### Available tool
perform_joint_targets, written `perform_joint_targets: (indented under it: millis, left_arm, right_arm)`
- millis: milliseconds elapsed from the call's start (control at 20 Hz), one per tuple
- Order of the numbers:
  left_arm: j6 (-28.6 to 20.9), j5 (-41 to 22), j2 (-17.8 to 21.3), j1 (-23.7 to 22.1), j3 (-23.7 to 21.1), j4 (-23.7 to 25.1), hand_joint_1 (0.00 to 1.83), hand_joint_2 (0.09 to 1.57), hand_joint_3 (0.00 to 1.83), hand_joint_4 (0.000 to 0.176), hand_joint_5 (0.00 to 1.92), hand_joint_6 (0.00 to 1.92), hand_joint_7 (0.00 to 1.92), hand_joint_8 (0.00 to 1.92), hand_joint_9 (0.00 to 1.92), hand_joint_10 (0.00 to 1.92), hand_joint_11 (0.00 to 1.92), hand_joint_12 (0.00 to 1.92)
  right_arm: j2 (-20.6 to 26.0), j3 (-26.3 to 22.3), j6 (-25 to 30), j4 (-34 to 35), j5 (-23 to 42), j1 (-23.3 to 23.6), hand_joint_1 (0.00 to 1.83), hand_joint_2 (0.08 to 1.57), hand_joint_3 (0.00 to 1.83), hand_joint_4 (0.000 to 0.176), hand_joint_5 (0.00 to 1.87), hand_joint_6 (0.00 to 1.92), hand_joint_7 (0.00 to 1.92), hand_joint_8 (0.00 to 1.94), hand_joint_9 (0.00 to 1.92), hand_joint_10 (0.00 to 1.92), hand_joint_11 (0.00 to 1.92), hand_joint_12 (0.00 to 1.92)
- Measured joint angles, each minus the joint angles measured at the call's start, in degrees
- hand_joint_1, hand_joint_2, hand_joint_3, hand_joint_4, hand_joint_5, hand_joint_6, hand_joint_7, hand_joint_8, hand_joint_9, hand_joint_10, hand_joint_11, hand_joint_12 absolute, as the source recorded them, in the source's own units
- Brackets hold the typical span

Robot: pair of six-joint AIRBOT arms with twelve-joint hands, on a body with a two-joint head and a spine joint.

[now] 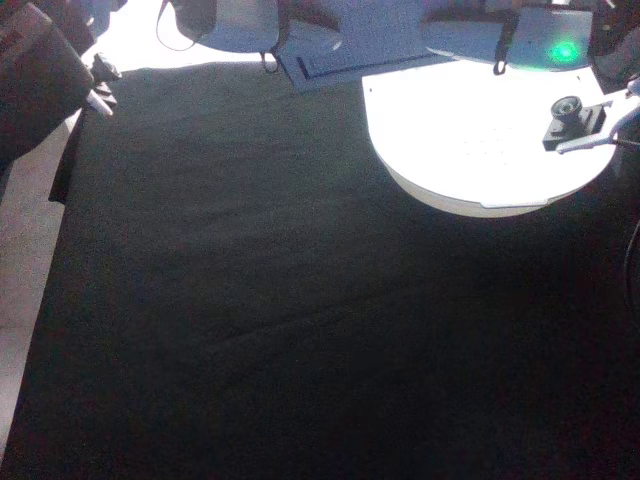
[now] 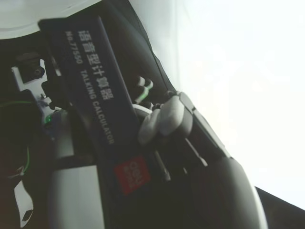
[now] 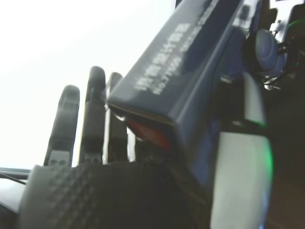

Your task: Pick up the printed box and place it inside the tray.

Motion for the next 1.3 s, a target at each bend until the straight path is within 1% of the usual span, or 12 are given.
perform_joint_targets:
  millis: [50, 100, 150, 200, 250, 350, 450, 550, 750, 900, 1100, 1300]
  left_arm:
    - [0.0, -0.1, 0.0, 0.0, 0.0, -0.1, 1.18, 1.07, 0.00, 0.000, 1.07, 0.81, 1.17, 1.89, 1.37, 1.92, 1.40, 1.92]
    - [0.0, -0.4, 0.0, 0.0, 0.1, -0.2, 1.14, 1.14, 0.01, 0.000, 0.91, 1.07, 0.91, 1.32, 1.04, 1.47, 0.94, 1.79]
    - [-0.1, -0.5, 0.0, 0.2, 0.2, -0.2, 1.14, 1.14, 0.01, 0.000, 0.91, 1.07, 0.91, 1.32, 1.04, 1.47, 0.94, 1.79]
    - [-0.1, -0.5, 0.0, 0.3, 0.2, -0.3, 1.10, 1.17, 0.00, 0.000, 0.86, 1.16, 0.88, 0.84, 0.88, 1.09, 0.71, 1.63]
    - [0.0, -0.5, 0.0, 0.7, 0.2, -0.4, 0.65, 1.11, 0.00, 0.000, 0.60, 0.44, 0.65, 0.31, 0.60, 0.55, 0.32, 1.34]
    - [-0.5, -0.1, -0.2, 0.7, 0.3, -0.6, 0.34, 1.08, 0.00, 0.000, 0.34, 0.03, 0.41, 0.02, 0.37, 0.09, 0.02, 0.99]
    - [-1.0, -0.7, -0.3, 0.7, 0.3, 0.0, 0.14, 0.95, 0.00, 0.130, 0.12, 0.00, 0.02, 0.00, 0.00, 0.00, 0.00, 0.01]
    - [-1.1, -0.7, -0.3, 0.8, 0.3, 0.0, 0.15, 0.93, 0.00, 0.148, 0.07, 0.00, 0.00, 0.00, 0.00, 0.00, 0.00, 0.00]
    - [-1.6, -0.7, 1.4, 2.1, 0.3, -0.4, 0.04, 1.02, 0.02, 0.099, 0.00, 0.00, 0.00, 0.00, 0.00, 0.00, 0.00, 0.00]
    - [-2.5, -1.2, 2.8, 3.7, 0.3, -2.4, 0.02, 0.98, 0.00, 0.168, 0.00, 0.00, 0.00, 0.00, 0.00, 0.00, 0.00, 0.00]
    - [-4.9, -1.9, 4.7, 5.7, 0.0, -2.6, 0.11, 0.91, 0.00, 0.176, 0.00, 0.00, 0.00, 0.00, 0.00, 0.00, 0.00, 0.00]
    - [-5.2, -2.4, 5.2, 7.1, 0.2, -3.8, 0.09, 0.89, 0.00, 0.176, 0.00, 0.00, 0.00, 0.00, 0.00, 0.00, 0.00, 0.00]
  right_arm:
    - [0.1, 0.0, 0.0, -0.1, 0.0, 0.2, 1.27, 1.04, 0.00, 0.000, 1.03, 0.89, 1.33, 0.46, 1.45, 0.26, 1.12, 1.06]
    - [0.1, 0.0, 0.0, 0.0, 0.0, 0.3, 1.27, 1.04, 0.00, 0.000, 1.02, 0.88, 1.31, 0.53, 1.44, 0.31, 1.09, 1.13]
    - [0.1, 0.0, -0.1, -0.1, 0.1, 0.3, 1.27, 1.04, 0.00, 0.000, 1.02, 0.88, 1.31, 0.53, 1.44, 0.31, 1.09, 1.13]
    - [0.1, 0.0, -0.2, -0.2, -0.1, 0.3, 1.27, 1.04, 0.00, 0.000, 1.02, 0.88, 1.31, 0.53, 1.44, 0.32, 1.09, 1.14]
    - [0.1, 0.0, -0.2, -0.2, -0.1, 0.3, 1.27, 1.04, 0.00, 0.000, 1.03, 0.87, 1.32, 0.50, 1.43, 0.34, 1.09, 1.17]
    - [0.1, 0.0, -0.6, -0.3, -0.5, 0.3, 1.27, 1.03, 0.00, 0.000, 1.03, 0.88, 1.33, 0.45, 1.41, 0.39, 1.09, 1.16]
    - [0.1, 0.0, -0.7, -0.7, -1.0, 0.5, 1.26, 1.05, 0.00, 0.000, 1.02, 0.99, 1.27, 0.46, 1.36, 0.45, 1.07, 1.19]
    - [0.5, 0.0, -0.7, -1.4, -1.2, 0.5, 1.26, 1.05, 0.00, 0.000, 1.02, 0.99, 1.30, 0.41, 1.37, 0.47, 1.09, 1.18]
    - [3.0, 0.2, -0.7, -1.7, -1.4, 0.5, 1.27, 1.04, 0.00, 0.000, 1.04, 0.83, 1.29, 0.59, 1.27, 0.83, 1.04, 1.40]
    - [4.3, 1.0, -1.7, -1.2, -2.0, 0.5, 1.27, 1.04, 0.00, 0.000, 1.02, 0.87, 1.29, 0.59, 1.26, 0.87, 1.06, 1.35]
    - [5.6, 1.1, -7.3, -1.7, -6.4, 4.6, 1.19, 1.07, 0.00, 0.000, 1.08, 0.83, 1.09, 1.38, 1.23, 1.64, 1.22, 1.90]
    - [7.5, 1.4, -9.3, -1.9, -11.7, 5.0, 1.18, 1.08, 0.00, 0.000, 1.05, 0.87, 1.15, 1.28, 1.30, 1.51, 1.28, 1.79]
